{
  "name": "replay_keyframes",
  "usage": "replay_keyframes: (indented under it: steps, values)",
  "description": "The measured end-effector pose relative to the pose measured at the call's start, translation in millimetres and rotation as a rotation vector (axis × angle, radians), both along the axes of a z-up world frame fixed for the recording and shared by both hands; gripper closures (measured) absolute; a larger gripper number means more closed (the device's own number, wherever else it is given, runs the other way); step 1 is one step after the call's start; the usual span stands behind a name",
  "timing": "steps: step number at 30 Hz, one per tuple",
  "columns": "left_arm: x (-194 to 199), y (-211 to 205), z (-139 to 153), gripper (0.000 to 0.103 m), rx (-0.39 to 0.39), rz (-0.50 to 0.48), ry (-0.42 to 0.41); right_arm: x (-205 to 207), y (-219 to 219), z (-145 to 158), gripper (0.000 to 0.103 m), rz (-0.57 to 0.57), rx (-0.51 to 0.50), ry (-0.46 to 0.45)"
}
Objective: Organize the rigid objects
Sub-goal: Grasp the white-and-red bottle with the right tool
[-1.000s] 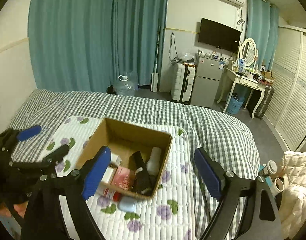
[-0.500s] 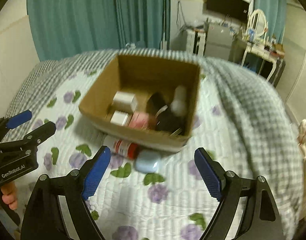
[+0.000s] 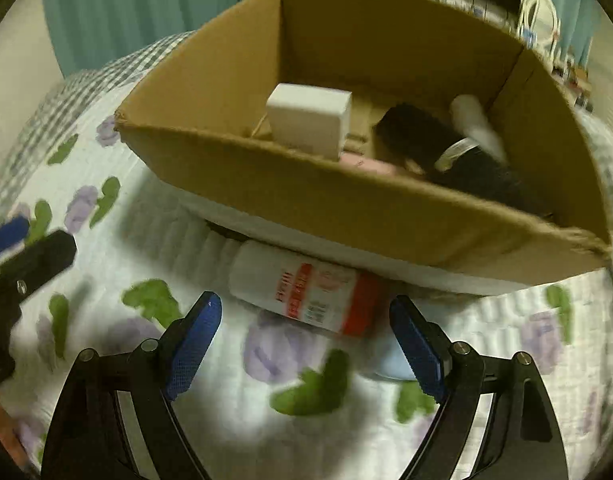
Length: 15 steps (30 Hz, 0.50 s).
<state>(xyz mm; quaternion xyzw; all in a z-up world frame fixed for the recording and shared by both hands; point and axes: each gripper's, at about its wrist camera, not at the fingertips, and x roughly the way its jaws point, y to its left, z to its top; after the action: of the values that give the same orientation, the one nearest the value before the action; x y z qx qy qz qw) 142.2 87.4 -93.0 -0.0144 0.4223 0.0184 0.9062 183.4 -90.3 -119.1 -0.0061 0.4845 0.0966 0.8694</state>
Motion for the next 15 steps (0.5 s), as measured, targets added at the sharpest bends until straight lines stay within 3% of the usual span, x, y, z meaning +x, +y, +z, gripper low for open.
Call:
replay_keyframes:
  steps: [7, 8, 9, 15]
  values:
    - [-4, -6, -1, 0.017, 0.029, -0.007, -0.001, 15, -1, -12, 0.016, -0.076, 0.027, 0.021]
    - [-4, -7, -1, 0.017, 0.034, -0.005, 0.0, 16, -1, -12, 0.024, -0.08, 0.024, 0.021]
    - [-4, -8, -2, 0.017, 0.041, -0.007, 0.001, 14, -4, -11, 0.024, -0.083, 0.035, 0.021]
    - [-5, -20, 5, 0.017, 0.086, -0.025, -0.003, -21, -14, 18, 0.024, -0.024, -0.003, -0.054]
